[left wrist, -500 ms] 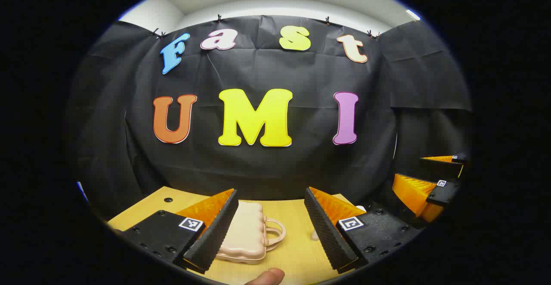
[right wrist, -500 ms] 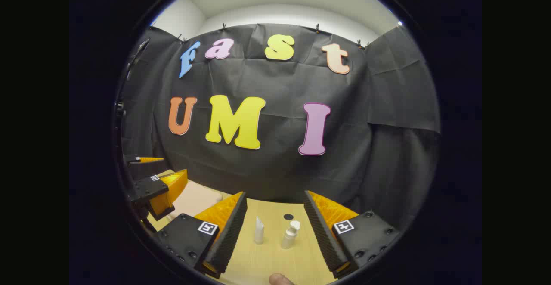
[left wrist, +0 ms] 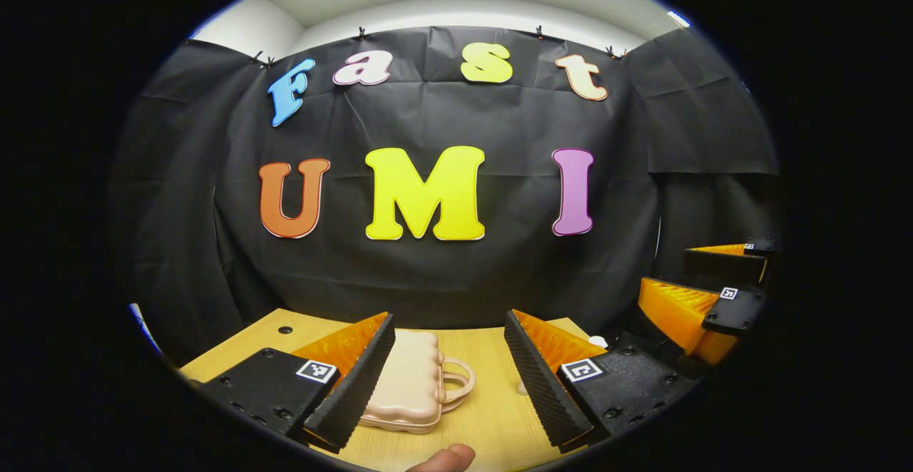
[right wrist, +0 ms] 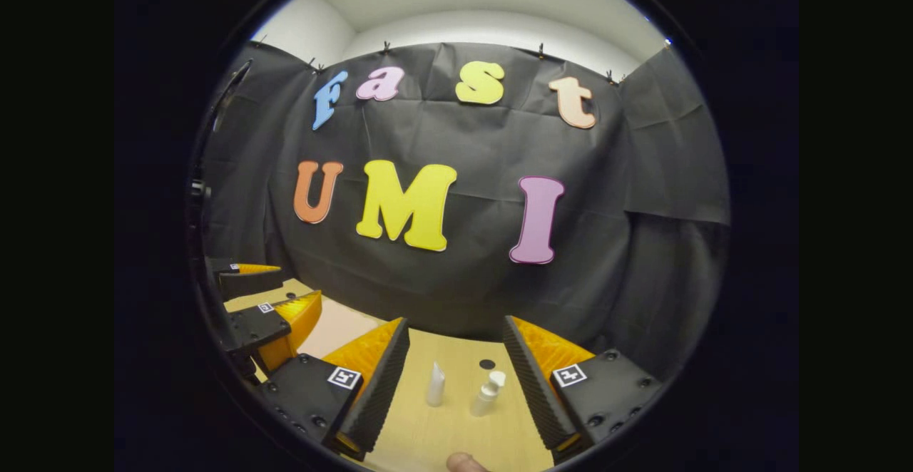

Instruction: First open the suitcase, pack the skin care products into it, and then close the suitcase.

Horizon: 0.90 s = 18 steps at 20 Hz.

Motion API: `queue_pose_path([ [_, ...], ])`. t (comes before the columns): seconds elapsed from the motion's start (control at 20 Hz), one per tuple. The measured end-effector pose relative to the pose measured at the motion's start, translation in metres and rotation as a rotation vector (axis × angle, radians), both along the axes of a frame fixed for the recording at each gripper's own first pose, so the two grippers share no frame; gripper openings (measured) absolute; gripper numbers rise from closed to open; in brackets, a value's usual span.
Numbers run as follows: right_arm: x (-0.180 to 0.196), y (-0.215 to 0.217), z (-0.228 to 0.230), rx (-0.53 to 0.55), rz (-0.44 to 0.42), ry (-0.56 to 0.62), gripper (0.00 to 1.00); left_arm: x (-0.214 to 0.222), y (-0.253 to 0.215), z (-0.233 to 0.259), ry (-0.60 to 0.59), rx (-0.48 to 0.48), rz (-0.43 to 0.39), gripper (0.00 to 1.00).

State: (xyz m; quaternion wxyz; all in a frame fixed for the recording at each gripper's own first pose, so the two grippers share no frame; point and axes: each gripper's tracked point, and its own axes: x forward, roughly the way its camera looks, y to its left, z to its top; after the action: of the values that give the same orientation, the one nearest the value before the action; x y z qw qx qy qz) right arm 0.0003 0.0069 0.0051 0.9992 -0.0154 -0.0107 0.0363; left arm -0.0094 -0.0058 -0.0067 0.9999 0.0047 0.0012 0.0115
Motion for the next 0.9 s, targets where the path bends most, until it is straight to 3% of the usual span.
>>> queue_pose_path([
  [0.5,0.004,-0.02,-0.006,-0.006,-0.033,0.006,0.78,0.013,0.005,-0.018,0.015,0.021,0.031,0.98],
  [0.7,0.007,-0.05,-0.015,0.001,-0.098,0.021,0.79,0.041,0.026,-0.052,0.043,0.111,0.097,0.98],
  [0.9,0.006,-0.084,-0.03,0.011,-0.17,0.047,0.79,0.072,0.028,-0.107,0.155,0.219,0.059,0.99],
])
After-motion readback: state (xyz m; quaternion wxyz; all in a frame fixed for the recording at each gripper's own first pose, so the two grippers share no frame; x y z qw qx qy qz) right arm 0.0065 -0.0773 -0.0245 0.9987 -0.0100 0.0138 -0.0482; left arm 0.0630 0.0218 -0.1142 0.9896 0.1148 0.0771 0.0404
